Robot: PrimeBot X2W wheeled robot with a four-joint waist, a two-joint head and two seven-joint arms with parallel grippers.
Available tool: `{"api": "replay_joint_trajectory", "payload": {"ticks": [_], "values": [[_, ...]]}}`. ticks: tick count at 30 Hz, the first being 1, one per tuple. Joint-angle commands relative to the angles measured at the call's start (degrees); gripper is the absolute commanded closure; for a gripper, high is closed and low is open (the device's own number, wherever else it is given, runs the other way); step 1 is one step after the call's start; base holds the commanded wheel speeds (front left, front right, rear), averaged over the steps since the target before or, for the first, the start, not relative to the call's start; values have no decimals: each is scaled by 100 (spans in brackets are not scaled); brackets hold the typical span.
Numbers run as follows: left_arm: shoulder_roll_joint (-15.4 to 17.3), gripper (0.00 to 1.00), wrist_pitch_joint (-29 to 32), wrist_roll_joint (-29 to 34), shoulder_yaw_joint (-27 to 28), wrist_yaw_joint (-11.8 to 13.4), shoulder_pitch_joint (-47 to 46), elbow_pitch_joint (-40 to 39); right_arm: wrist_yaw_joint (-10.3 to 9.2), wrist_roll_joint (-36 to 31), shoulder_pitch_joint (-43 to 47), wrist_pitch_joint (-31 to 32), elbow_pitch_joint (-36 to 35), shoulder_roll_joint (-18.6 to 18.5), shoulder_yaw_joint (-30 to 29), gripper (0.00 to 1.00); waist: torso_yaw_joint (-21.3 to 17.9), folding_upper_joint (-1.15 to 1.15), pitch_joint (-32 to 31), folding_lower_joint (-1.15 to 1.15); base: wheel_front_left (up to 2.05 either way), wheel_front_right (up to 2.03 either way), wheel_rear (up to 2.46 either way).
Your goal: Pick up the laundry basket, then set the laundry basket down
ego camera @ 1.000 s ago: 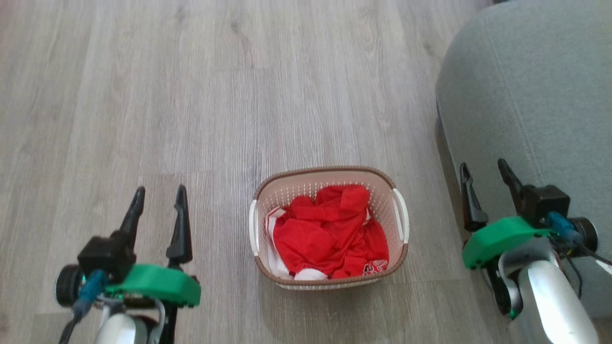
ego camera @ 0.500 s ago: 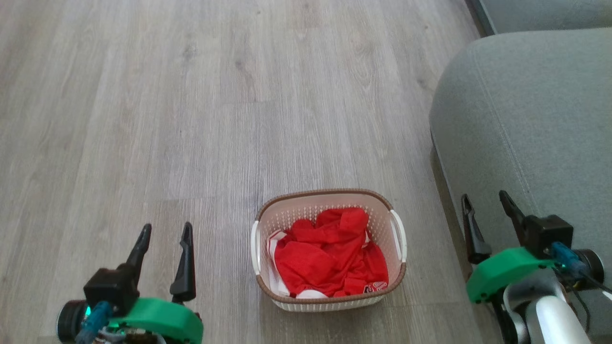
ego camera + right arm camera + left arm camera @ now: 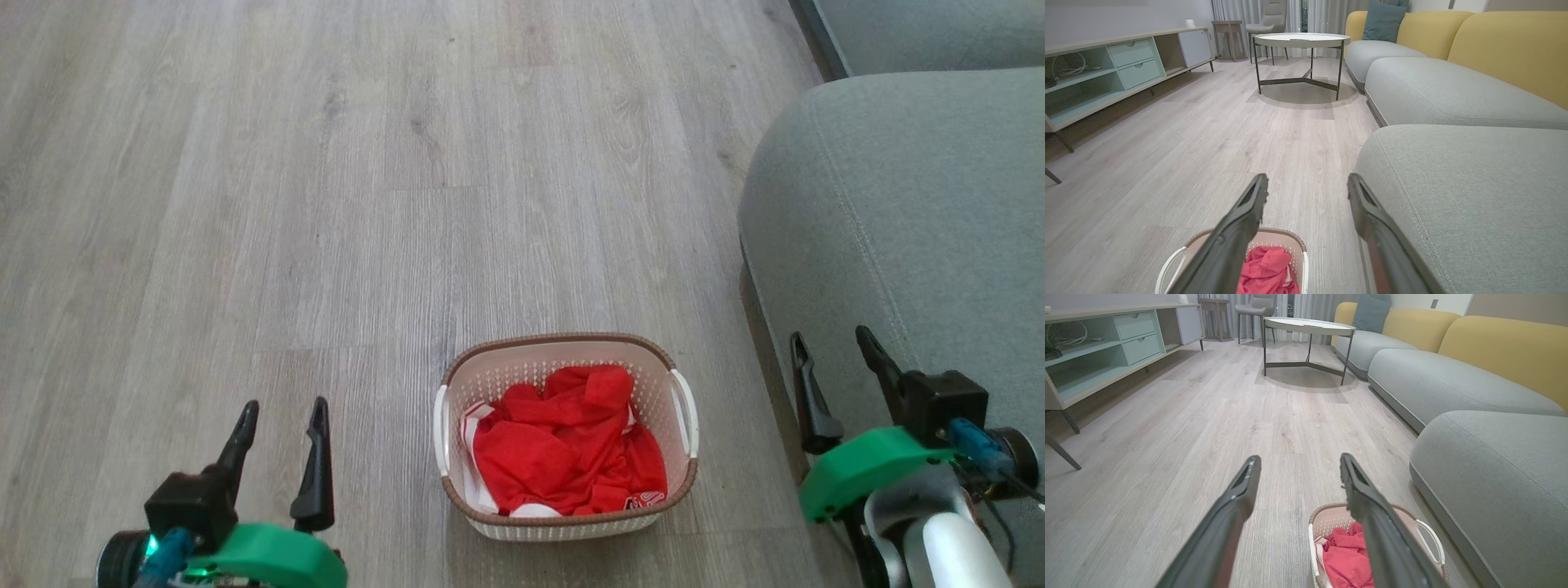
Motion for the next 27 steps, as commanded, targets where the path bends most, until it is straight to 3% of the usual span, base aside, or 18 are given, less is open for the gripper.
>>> {"api": "replay_joint_trajectory", "payload": {"ticks": [1, 18, 19, 22, 27], "values": [[53, 0, 2, -27, 154, 64, -225, -234, -33, 9, -113, 22, -238, -37, 88, 0, 5, 0, 9, 0, 0, 0, 0], [98, 0, -55, -115, 176, 145, -238, -138, -33, 9, -108, 60, -316, -37, 99, 0, 3, 0, -6, 0, 0, 0, 0], [97, 100, -78, -126, 177, 143, -240, -140, -33, 12, -111, 62, -320, -37, 100, 100, 3, 0, -6, 0, 0, 0, 0], [0, 100, -27, -127, -1, 130, 30, 211, 0, 27, 18, 47, 74, 14, 24, 100, 2, 0, -5, 0, 0, 0, 0], [2, 100, -11, -404, 29, 139, -5, 205, -1, 320, 3, 72, 98, 10, 13, 100, -3, 0, -2, 0, 0, 0, 0]]}}
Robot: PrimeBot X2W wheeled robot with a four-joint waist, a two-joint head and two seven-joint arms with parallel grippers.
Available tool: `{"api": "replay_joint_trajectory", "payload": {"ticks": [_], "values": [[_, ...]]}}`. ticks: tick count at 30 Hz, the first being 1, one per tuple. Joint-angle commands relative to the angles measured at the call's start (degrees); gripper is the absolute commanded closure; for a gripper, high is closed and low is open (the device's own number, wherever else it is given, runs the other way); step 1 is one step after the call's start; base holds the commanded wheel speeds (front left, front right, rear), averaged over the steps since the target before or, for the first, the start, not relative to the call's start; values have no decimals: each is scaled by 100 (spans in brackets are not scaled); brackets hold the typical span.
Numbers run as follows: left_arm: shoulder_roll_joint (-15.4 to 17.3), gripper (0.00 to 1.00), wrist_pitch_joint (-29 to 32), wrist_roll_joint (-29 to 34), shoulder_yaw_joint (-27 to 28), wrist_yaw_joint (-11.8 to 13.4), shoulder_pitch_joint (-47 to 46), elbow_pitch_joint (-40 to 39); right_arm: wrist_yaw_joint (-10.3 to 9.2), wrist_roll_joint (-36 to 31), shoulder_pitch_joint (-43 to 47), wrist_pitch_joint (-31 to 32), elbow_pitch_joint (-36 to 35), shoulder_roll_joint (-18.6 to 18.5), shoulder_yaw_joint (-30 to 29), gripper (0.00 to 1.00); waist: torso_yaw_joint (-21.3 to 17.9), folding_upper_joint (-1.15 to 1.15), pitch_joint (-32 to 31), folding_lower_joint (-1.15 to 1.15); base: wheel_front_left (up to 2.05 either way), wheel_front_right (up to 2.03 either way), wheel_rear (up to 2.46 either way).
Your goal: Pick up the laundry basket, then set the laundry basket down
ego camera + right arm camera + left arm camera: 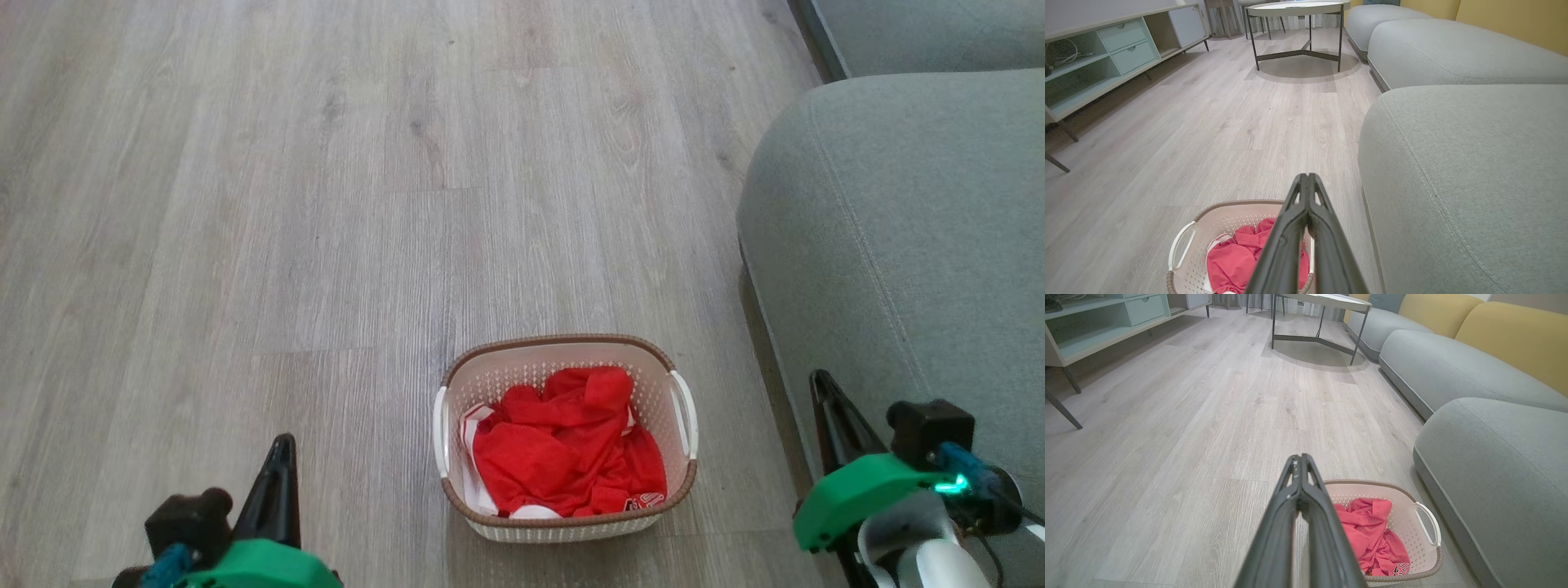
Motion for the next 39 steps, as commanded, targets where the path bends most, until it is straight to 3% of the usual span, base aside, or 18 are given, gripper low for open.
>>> {"api": "replay_joint_trajectory", "payload": {"ticks": [1, 39], "values": [[24, 100, 1, -117, 32, 11, -170, -197, -1, 132, -225, 1, -195, -20, -29, 100, -1, 0, 1, 0, 0, 0, 0], [77, 100, 229, -2734, 325, -147, -739, 255, -12, 2979, -455, 155, 163, -187, -44, 100, -51, 0, 16, 0, 0, 0, 0]]}}
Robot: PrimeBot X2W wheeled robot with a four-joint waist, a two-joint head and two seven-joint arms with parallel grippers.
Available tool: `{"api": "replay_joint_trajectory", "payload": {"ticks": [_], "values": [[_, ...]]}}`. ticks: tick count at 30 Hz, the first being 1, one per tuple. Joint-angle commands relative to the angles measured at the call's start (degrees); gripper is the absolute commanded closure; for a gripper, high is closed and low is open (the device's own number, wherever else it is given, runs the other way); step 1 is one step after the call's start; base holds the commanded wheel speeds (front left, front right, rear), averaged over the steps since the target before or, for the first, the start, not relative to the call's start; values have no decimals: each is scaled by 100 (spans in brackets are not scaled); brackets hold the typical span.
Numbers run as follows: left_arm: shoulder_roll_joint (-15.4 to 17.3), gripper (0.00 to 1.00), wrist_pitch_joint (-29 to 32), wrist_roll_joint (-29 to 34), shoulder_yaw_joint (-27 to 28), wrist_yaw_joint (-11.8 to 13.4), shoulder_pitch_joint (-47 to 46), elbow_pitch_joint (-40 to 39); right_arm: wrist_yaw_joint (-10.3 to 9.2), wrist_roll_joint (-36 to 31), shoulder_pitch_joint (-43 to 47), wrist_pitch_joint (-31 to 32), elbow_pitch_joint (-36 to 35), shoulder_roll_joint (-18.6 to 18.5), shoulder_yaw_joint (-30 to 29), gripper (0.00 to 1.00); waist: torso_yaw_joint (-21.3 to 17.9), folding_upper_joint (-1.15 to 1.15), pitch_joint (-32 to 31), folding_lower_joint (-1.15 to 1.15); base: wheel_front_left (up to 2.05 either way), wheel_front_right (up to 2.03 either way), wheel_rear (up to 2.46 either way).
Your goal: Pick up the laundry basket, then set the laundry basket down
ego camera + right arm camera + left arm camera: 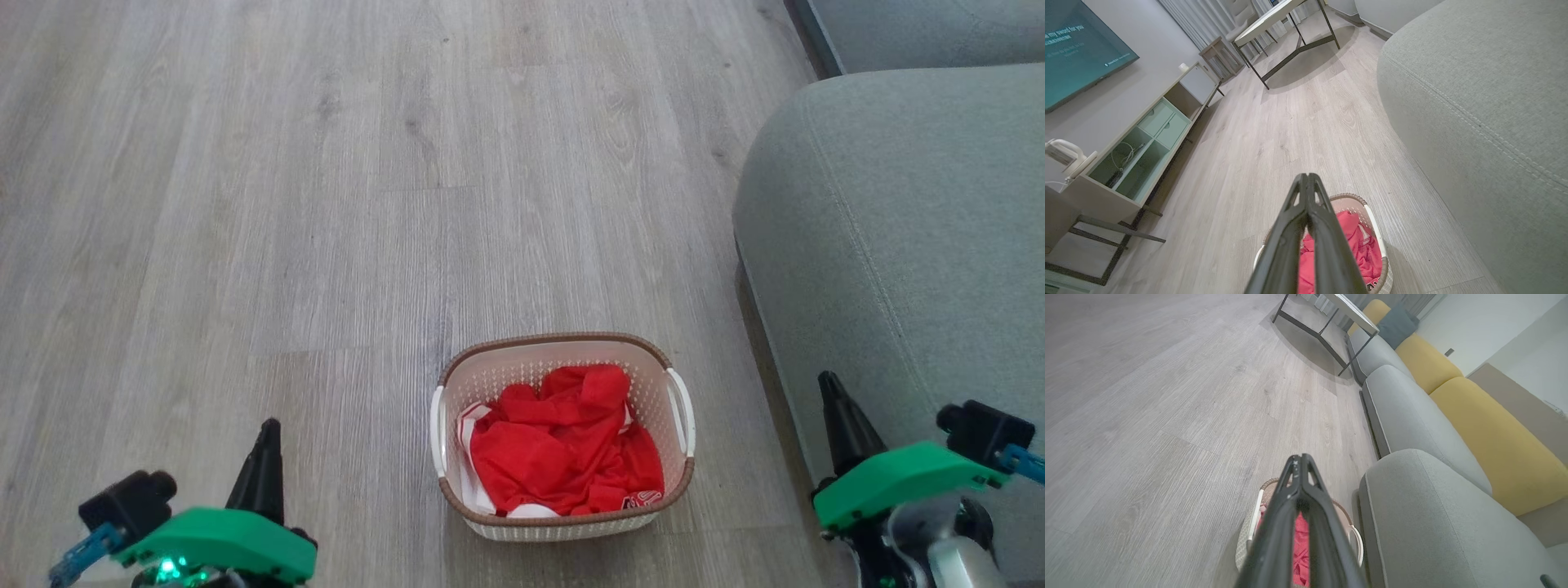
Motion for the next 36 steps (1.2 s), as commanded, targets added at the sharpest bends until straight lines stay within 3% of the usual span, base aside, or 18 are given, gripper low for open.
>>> {"api": "replay_joint_trajectory", "payload": {"ticks": [1, 36], "values": [[70, 100, 22, -209, 122, -50, -324, -142, -12, 237, -315, 33, -153, -141, -1, 100, -2, 0, 1, 0, 0, 0, 0], [93, 100, 240, -2535, 406, -164, -808, 207, -21, 3003, -501, -22, 113, -468, 226, 100, -47, 0, 17, 0, 0, 0, 0]]}}
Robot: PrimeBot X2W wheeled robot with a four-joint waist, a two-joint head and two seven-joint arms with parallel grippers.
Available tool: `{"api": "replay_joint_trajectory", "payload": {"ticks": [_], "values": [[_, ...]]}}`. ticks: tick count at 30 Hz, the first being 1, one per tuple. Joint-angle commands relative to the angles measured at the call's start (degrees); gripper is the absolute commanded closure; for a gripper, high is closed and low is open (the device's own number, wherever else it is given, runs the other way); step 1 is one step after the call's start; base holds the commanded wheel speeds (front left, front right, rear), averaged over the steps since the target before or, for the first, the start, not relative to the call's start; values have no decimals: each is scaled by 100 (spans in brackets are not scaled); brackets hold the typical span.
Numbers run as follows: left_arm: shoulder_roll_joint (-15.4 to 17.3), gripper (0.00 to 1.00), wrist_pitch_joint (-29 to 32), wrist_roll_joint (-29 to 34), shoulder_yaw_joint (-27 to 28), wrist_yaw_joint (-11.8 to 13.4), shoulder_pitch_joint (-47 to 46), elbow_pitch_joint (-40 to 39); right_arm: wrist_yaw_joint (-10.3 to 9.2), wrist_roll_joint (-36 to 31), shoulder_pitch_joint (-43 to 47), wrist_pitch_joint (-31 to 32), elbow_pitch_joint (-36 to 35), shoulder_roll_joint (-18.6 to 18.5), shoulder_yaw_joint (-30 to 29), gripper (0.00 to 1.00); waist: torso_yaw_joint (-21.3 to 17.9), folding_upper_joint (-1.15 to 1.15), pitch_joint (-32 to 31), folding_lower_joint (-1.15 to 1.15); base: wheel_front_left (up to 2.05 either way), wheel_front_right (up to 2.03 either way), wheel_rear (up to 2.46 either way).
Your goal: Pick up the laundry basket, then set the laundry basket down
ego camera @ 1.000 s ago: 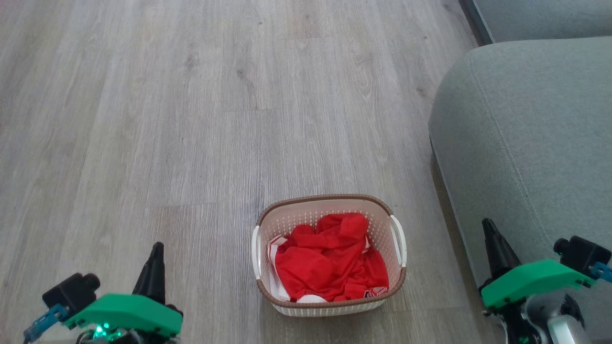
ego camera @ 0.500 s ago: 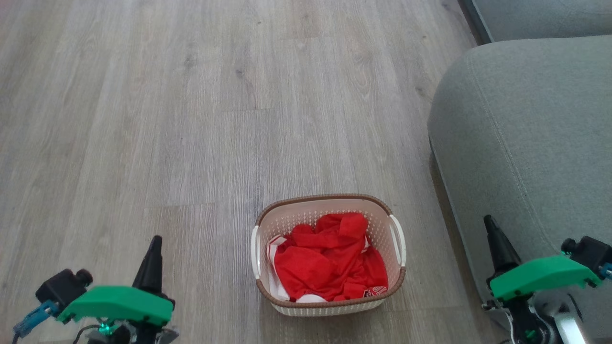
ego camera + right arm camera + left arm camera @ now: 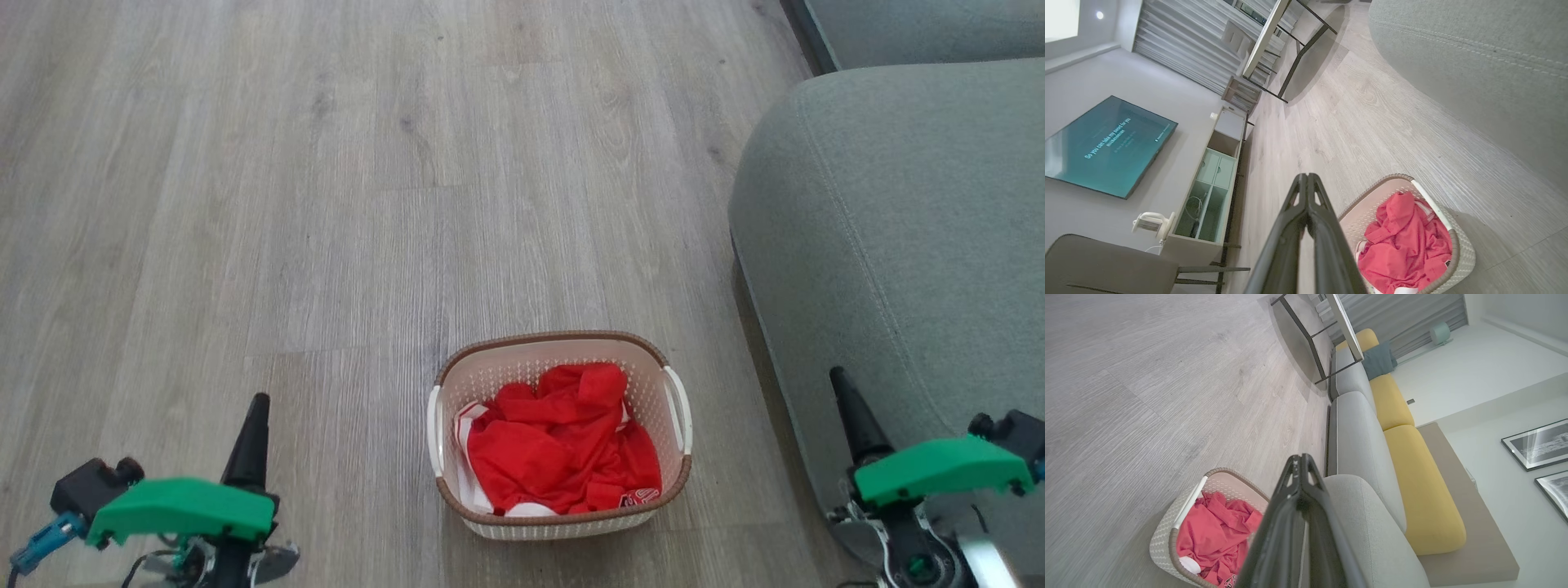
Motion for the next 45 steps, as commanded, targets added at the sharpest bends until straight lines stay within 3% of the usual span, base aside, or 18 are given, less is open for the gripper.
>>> {"api": "replay_joint_trajectory", "payload": {"ticks": [1, 45], "values": [[87, 100, 22, -213, 193, -59, -355, -137, -20, 262, -351, -59, -155, -164, 94, 100, -2, 0, 1, 0, 0, 0, 0], [92, 100, 315, -3041, 569, -194, -948, 284, -32, 4051, -586, -498, 37, -918, 820, 100, -56, 0, 24, 0, 0, 0, 0]]}}
